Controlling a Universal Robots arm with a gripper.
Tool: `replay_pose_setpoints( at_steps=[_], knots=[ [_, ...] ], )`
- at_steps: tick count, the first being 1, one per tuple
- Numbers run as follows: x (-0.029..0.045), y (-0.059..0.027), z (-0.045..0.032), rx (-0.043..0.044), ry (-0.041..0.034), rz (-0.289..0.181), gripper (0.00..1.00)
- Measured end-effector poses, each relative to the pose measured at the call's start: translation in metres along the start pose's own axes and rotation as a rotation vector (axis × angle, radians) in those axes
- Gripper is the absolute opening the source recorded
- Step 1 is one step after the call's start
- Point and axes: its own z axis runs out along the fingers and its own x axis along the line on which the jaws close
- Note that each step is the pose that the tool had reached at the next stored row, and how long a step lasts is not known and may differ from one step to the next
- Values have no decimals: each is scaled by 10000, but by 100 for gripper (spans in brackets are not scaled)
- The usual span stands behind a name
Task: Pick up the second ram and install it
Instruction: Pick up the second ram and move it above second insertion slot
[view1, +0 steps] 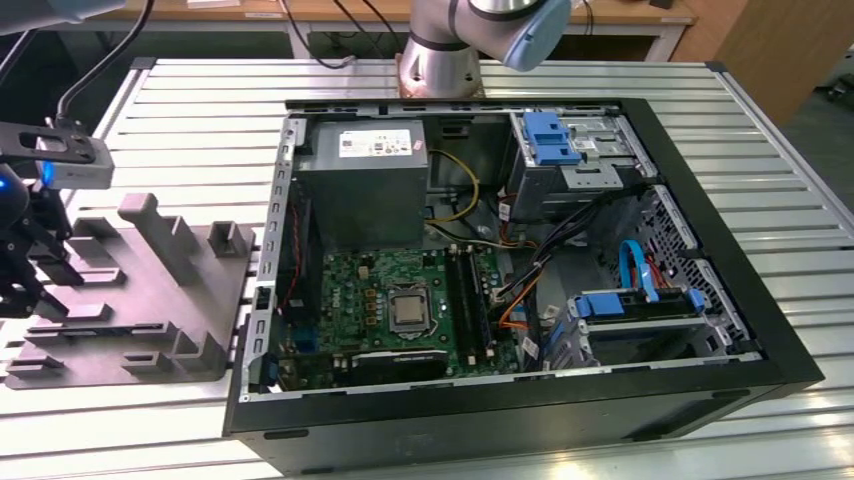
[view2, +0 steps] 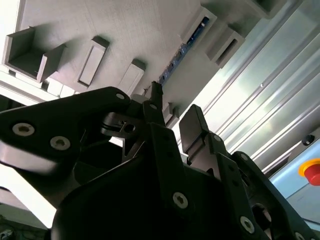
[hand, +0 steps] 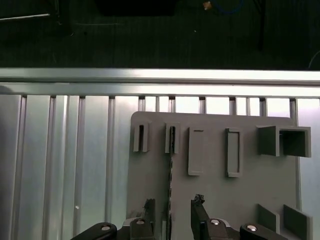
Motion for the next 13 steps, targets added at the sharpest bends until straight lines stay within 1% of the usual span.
replay_pose_setpoints(
  at_steps=[2,4,6,10,13],
  knots=[
    [5,-2,7,89,-1,-88,41],
    [14,-1,18,158,3,-164,41],
    [20,-2,30,187,2,-193,41],
    [21,0,29,194,8,-197,41],
    [21,-1,55,304,-3,-197,41]
  ],
)
